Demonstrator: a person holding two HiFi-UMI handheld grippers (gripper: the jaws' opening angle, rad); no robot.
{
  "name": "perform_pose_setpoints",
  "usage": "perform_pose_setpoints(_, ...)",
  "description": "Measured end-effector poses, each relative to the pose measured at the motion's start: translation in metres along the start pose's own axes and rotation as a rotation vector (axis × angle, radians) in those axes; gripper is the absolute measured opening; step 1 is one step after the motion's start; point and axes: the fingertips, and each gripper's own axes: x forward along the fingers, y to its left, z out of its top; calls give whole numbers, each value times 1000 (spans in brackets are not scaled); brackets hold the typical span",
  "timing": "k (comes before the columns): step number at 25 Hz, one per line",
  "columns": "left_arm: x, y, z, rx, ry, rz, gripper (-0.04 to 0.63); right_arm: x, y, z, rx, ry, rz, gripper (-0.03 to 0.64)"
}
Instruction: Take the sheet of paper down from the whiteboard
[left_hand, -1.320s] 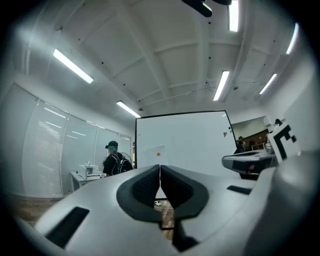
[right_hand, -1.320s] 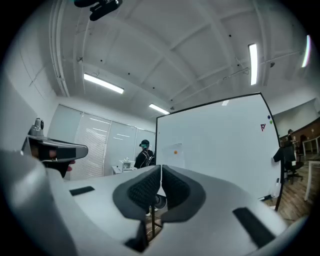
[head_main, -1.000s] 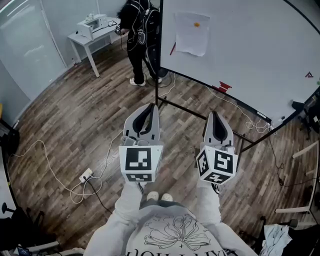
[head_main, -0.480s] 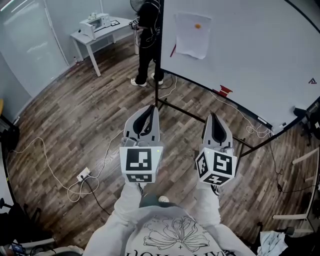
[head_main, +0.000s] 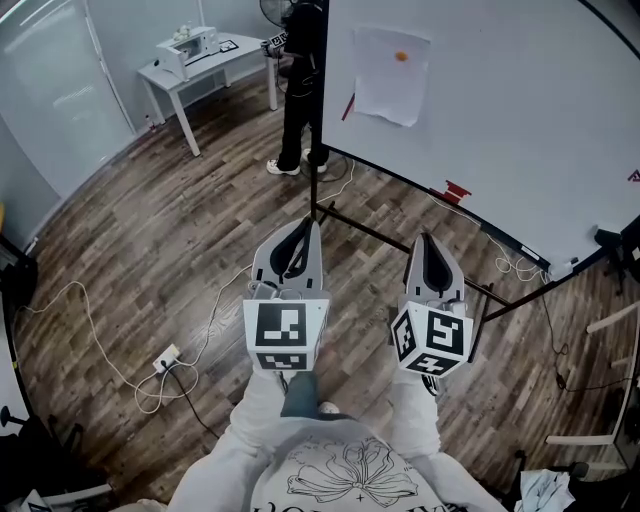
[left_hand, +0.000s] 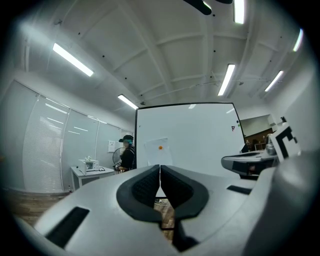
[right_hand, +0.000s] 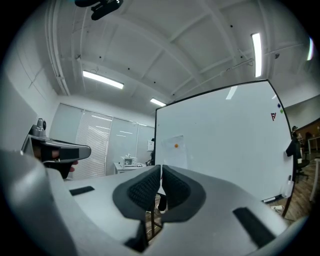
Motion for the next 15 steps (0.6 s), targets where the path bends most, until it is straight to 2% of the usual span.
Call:
perform_pose_setpoints(7,79,40,-6,-7,-12,-35,6,82,0,0,-13,-12,-41,11)
perform_pose_setpoints(15,171,87,6,-1,-37,-101,6,177,5,11,-38,-18,-96,11)
